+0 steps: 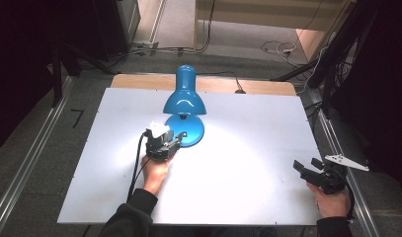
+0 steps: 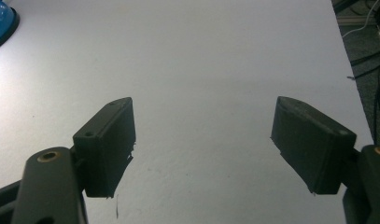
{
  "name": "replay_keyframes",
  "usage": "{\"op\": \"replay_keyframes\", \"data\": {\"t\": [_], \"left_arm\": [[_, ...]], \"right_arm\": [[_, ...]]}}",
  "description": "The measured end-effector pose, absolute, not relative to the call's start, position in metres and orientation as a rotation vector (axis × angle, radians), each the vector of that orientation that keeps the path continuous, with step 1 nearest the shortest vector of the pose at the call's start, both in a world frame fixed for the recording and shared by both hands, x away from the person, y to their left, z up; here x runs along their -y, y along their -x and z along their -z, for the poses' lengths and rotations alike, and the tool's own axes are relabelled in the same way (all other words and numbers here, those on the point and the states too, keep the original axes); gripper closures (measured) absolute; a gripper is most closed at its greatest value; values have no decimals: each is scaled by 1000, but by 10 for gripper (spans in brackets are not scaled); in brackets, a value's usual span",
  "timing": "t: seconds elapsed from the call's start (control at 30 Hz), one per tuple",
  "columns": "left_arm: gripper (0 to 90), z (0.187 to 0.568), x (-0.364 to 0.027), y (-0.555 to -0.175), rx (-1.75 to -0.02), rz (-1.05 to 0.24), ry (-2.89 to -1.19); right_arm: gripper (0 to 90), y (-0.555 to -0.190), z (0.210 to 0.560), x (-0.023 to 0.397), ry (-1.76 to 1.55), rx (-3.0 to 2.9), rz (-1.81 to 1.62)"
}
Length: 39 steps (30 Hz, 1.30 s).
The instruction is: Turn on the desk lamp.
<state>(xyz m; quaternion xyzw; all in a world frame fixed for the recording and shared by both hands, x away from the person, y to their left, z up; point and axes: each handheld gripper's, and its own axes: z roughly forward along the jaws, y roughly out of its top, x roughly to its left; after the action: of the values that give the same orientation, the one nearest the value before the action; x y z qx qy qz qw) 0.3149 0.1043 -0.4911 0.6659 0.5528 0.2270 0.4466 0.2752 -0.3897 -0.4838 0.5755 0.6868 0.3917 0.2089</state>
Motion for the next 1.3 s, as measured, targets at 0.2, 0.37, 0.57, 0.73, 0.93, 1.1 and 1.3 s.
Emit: {"op": "replay_keyframes", "data": {"t": [0.2, 0.37, 0.57, 0.73, 0.93, 1.1, 1.3], "left_arm": [[559, 488, -110, -308, -1366, -569, -1651], [502, 490, -114, -305, -1381, -563, -1655], [463, 490, -118, -300, -1372, -580, -1681], [443, 491, -128, -296, -1386, -585, -1687], [406, 491, -140, -290, -1399, -606, -1682], [404, 490, -151, -283, -1410, -630, -1672], [389, 492, -157, -278, -1429, -628, -1671]], "right_arm": [[203, -275, 484, 390, -1599, -1908, -1092], [203, -275, 484, 390, -1595, -1909, -1095], [203, -275, 484, 390, -1594, -1910, -1097], [203, -274, 484, 390, -1596, -1910, -1096], [203, -274, 483, 390, -1596, -1910, -1095], [203, -274, 484, 390, -1599, -1911, -1092], [203, -274, 483, 390, -1596, -1912, -1094]]}}
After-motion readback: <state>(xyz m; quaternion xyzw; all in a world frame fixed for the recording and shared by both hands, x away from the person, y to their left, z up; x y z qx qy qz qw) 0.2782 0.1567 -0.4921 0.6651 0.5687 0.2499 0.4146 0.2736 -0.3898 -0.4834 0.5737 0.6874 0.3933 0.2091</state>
